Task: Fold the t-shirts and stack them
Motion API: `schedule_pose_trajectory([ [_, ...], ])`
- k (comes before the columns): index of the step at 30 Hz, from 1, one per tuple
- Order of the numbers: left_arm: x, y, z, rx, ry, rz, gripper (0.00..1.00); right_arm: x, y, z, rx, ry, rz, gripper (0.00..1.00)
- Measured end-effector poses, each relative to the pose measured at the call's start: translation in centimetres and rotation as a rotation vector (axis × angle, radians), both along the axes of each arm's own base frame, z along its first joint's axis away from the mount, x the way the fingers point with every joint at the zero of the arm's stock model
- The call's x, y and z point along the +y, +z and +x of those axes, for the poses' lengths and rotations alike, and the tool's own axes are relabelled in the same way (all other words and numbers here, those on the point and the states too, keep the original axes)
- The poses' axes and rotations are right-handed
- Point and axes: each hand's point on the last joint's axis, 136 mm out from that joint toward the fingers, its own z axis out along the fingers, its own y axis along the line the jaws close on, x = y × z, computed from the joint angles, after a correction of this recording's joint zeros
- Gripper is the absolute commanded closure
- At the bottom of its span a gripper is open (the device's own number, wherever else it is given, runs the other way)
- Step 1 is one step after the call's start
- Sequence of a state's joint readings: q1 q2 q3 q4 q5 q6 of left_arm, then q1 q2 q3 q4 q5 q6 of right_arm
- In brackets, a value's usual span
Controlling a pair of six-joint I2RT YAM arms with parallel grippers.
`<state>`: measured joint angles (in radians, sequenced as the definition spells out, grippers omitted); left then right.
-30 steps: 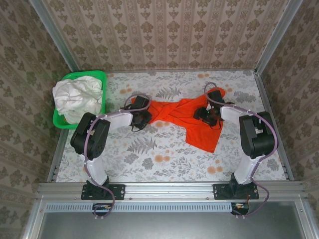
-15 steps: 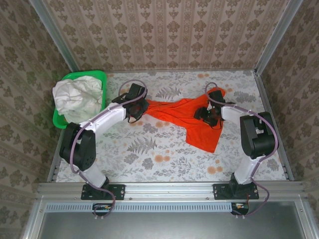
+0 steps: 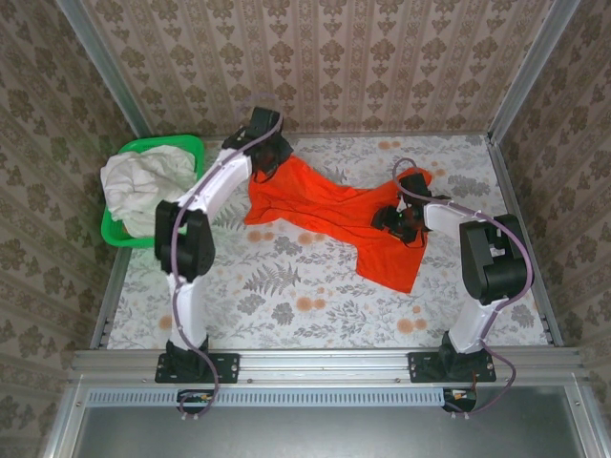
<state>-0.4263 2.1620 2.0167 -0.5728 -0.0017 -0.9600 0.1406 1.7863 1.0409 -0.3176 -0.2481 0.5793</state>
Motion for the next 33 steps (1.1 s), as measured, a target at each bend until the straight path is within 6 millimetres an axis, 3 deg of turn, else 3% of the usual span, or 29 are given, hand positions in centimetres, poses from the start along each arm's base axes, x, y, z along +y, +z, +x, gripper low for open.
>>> schedule_pose_trajectory([
  [2, -0.5, -0.5, 2.0, -0.021, -0.041, 0.018, 0.02, 0.0, 0.0, 0.0, 0.001, 0.000, 0.001, 0.37],
  [3, -0.6, -0.8, 2.7, -0.027, -0.059, 0.028, 0.00, 0.0, 0.0, 0.0, 0.002, 0.000, 0.002, 0.37],
  [5, -0.6, -1.2, 3.1, -0.030, -0.091, 0.052, 0.00, 0.0, 0.0, -0.1, 0.003, 0.001, 0.003, 0.37],
  [8, -0.2, -1.2, 2.1, -0.030, -0.132, 0.095, 0.00, 0.1, 0.3, -0.3, 0.006, 0.002, 0.006, 0.37],
  [11, 1.3, -1.4, -1.3, -0.003, -0.140, 0.124, 0.00, 0.1, 0.5, -0.5, 0.010, 0.005, 0.009, 0.37],
  [15, 5.0, -2.2, -7.2, 0.053, -0.051, 0.098, 0.04, 0.1, 0.5, -0.6, 0.013, 0.008, 0.011, 0.37],
  [17, 7.0, -3.3, -9.2, 0.083, 0.014, 0.082, 0.07, 0.1, 0.5, -0.6, 0.013, 0.008, 0.011, 0.37],
  [22, 11.3, -8.9, -12.9, 0.234, 0.189, 0.053, 0.22, 0.1, 0.5, -0.6, 0.013, 0.007, 0.011, 0.37],
  [27, 12.8, -11.5, -13.9, 0.324, 0.294, 0.010, 0.38, 0.1, 0.5, -0.6, 0.013, 0.007, 0.011, 0.37],
  [33, 12.4, -13.6, -13.7, 0.383, 0.343, -0.045, 0.49, 0.2, 0.7, -0.5, 0.007, 0.007, 0.012, 0.37],
])
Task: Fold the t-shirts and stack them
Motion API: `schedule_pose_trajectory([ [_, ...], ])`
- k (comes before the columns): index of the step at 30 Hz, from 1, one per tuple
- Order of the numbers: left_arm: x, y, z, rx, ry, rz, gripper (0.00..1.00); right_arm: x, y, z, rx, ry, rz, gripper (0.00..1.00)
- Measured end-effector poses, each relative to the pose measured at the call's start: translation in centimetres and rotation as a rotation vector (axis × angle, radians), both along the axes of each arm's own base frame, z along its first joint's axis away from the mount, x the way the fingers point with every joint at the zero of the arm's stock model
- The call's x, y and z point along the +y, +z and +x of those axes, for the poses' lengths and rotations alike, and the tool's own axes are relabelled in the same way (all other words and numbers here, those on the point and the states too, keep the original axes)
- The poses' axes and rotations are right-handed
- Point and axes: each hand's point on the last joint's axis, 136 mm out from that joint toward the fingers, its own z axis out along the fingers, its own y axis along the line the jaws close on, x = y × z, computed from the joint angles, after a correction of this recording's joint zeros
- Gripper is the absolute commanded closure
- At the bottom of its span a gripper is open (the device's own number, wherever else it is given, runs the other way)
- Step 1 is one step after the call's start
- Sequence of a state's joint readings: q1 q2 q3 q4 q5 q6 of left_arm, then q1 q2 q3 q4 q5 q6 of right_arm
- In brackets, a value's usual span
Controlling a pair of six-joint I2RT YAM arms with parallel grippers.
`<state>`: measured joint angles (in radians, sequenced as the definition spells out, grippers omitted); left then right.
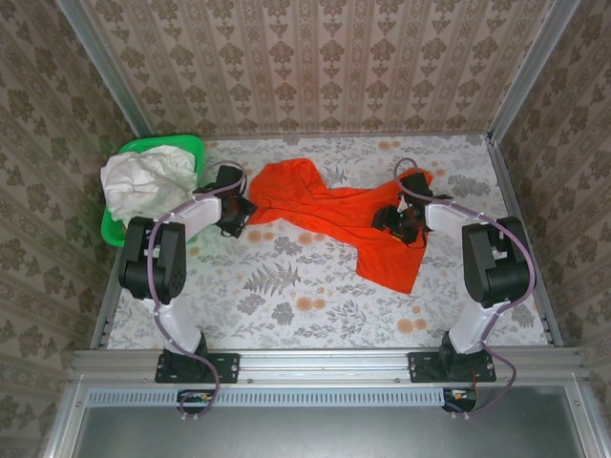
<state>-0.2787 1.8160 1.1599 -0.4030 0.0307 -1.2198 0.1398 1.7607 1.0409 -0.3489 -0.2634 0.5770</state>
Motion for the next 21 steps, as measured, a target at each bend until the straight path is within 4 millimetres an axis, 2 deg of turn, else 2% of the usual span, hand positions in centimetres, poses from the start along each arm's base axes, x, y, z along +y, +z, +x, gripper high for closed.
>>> schedule_pose_trajectory([
  [5, -0.4, -1.9, 0.0, 0.041, 0.032, -0.028, 0.57, 0.0, 0.4, 0.1, -0.011, -0.001, 0.002, 0.37],
  [11, -0.2, -1.9, 0.9, 0.046, 0.054, -0.047, 0.69, 0.0, 0.8, 0.1, -0.020, -0.003, 0.004, 0.37],
  [14, -0.1, -2.1, 0.8, 0.059, 0.062, -0.046, 0.81, 0.0, 0.9, 0.2, -0.024, -0.003, 0.005, 0.37],
  [17, 0.0, -2.3, 0.6, 0.072, 0.074, -0.046, 0.99, 0.0, 1.0, 0.2, -0.026, -0.003, 0.005, 0.37],
  [21, -0.1, -2.2, 1.1, 0.059, 0.073, -0.055, 1.00, 0.0, 1.6, 0.2, -0.041, -0.003, 0.006, 0.37],
])
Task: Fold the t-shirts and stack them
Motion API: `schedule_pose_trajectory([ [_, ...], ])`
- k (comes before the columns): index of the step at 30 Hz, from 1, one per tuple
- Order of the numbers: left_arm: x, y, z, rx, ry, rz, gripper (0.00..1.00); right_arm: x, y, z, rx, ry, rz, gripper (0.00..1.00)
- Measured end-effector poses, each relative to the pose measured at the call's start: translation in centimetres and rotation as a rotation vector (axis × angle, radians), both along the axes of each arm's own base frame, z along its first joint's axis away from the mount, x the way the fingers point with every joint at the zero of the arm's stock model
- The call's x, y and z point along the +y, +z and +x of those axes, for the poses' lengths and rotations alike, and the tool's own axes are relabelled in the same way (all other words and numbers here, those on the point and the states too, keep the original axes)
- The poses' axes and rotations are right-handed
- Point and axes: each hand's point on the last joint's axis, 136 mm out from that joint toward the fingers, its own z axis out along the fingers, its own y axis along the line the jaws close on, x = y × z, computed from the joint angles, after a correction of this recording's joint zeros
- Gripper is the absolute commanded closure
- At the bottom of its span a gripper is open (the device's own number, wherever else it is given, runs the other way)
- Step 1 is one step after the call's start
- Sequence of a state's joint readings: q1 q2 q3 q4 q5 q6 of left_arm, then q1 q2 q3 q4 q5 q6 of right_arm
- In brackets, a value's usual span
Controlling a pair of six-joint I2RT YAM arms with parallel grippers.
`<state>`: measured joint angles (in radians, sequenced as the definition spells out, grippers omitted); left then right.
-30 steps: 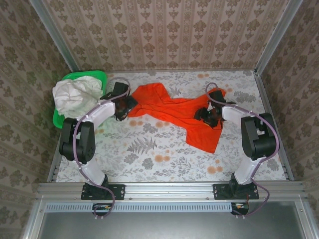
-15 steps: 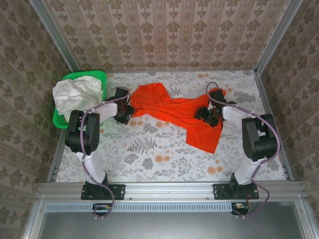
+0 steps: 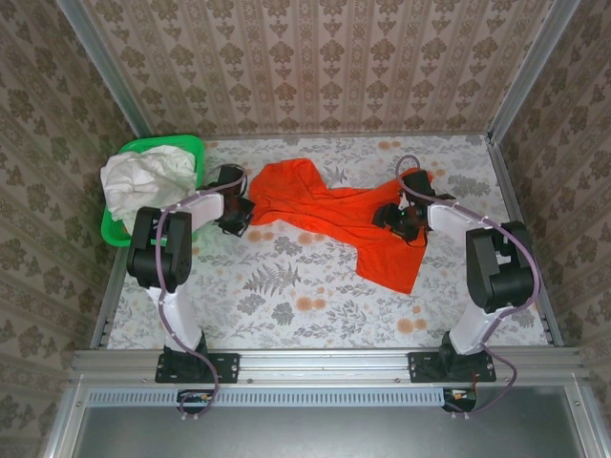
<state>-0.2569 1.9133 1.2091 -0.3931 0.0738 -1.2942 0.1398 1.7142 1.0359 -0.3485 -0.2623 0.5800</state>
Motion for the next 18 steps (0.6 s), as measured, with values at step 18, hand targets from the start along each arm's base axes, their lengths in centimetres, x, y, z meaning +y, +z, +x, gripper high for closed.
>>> schedule_pose_trajectory([
  [18, 2.3, 5.2, -6.9, -0.068, -0.039, 0.038, 1.00, -7.1, 2.4, -11.5, 0.067, -0.226, -0.096, 0.39],
])
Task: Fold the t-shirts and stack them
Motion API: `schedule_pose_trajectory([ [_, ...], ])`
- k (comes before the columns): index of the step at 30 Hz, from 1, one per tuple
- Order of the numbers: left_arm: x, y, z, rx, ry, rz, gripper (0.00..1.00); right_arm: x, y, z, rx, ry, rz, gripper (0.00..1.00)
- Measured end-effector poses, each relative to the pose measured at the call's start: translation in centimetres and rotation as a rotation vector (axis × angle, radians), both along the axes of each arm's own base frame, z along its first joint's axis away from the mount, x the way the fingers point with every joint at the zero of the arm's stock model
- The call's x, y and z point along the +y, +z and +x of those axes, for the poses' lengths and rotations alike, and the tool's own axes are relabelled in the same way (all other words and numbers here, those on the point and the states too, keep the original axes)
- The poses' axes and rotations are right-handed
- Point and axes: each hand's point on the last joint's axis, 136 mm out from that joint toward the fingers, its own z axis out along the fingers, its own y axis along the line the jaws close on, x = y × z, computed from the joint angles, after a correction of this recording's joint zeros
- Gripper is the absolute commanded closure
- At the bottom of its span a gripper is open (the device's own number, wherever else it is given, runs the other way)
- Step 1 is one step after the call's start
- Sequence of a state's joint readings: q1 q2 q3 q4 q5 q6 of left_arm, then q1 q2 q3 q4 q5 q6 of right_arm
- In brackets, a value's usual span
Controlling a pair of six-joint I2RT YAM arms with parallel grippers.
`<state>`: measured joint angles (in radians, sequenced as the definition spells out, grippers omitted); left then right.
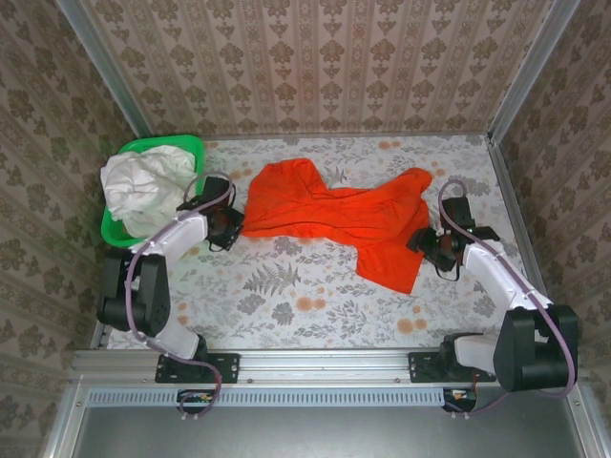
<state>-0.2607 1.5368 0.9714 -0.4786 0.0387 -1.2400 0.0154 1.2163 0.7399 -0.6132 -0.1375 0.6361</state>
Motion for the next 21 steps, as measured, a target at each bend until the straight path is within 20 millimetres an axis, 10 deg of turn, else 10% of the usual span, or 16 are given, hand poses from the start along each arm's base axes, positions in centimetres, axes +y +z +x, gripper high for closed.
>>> schedule_pose_trajectory([
  [21, 1.6, -1.1, -3.8, 0.061, -0.037, 0.059, 1.00, 2.6, -6.5, -3.5, 0.268, -0.004, 0.110, 0.88],
])
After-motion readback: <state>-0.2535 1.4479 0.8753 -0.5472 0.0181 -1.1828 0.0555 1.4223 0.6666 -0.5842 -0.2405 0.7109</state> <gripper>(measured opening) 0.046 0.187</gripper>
